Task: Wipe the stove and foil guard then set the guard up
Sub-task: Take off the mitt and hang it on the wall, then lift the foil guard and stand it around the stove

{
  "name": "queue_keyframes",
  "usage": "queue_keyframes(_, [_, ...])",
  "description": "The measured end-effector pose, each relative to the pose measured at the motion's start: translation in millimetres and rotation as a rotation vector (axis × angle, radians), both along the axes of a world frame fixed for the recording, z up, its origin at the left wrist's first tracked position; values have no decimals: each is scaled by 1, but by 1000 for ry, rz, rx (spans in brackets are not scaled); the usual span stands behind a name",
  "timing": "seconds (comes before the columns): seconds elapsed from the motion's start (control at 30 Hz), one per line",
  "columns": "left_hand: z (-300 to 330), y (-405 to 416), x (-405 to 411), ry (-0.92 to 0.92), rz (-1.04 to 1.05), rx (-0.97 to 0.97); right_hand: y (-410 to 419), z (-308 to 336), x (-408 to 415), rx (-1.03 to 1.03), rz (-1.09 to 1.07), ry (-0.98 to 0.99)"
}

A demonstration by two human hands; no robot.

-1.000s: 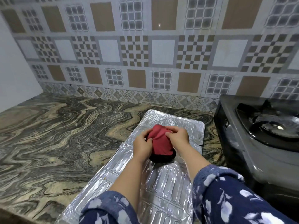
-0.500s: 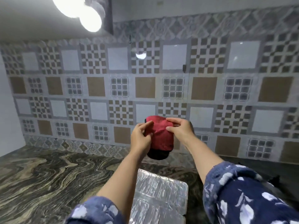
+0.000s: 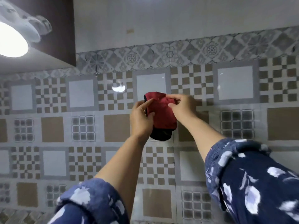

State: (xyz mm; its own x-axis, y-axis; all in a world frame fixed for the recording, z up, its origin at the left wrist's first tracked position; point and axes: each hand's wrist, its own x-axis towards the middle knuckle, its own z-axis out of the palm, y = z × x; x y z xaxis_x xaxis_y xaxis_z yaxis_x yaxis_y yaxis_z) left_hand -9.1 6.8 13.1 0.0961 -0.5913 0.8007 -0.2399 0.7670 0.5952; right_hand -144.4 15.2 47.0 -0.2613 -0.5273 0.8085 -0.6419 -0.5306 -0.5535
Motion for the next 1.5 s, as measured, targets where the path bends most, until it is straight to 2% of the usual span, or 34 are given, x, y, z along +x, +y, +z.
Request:
queue_keyframes(0.07, [14,-19,-11,-38,38,-39,-22,10,-5,-28,-74,69])
queue_keyframes(0.17, [17,-45,-21,-204,154,-11,-47,4,-10,-55,-210,242])
queue_keyframes(0.37, [-18,-64,-18,-318,145,-26,-60,-28,-10,-164,-235,261])
queue_keyframes(0.5, [-33,-56,-21,-292,55,19,-57,-46,-11,-38,-253,265])
queue_keyframes(0.6, [-41,-36,-22,-275,-27,105,-43,-63,-13,38,-401,381])
queue_keyframes(0.73, [-56,-9,-5,-444,24,226,-13,-82,1,300,-416,372])
queue_keyframes(0.8, [-67,8,8,-548,96,277,6,-92,7,354,-438,404])
queue_keyframes(0.9, [-84,43,31,-723,157,385,35,-103,25,407,-288,416])
queue_keyframes(0.97, [-97,69,50,-822,157,491,57,-111,45,551,-174,483])
queue_keyframes(1.03, [-114,95,76,-865,162,588,81,-126,67,631,-172,568])
queue_keyframes(1.23, [-173,189,172,-869,259,763,143,-187,142,777,113,604])
queue_keyframes(1.5, [-273,320,289,-770,389,1100,243,-308,273,890,478,787])
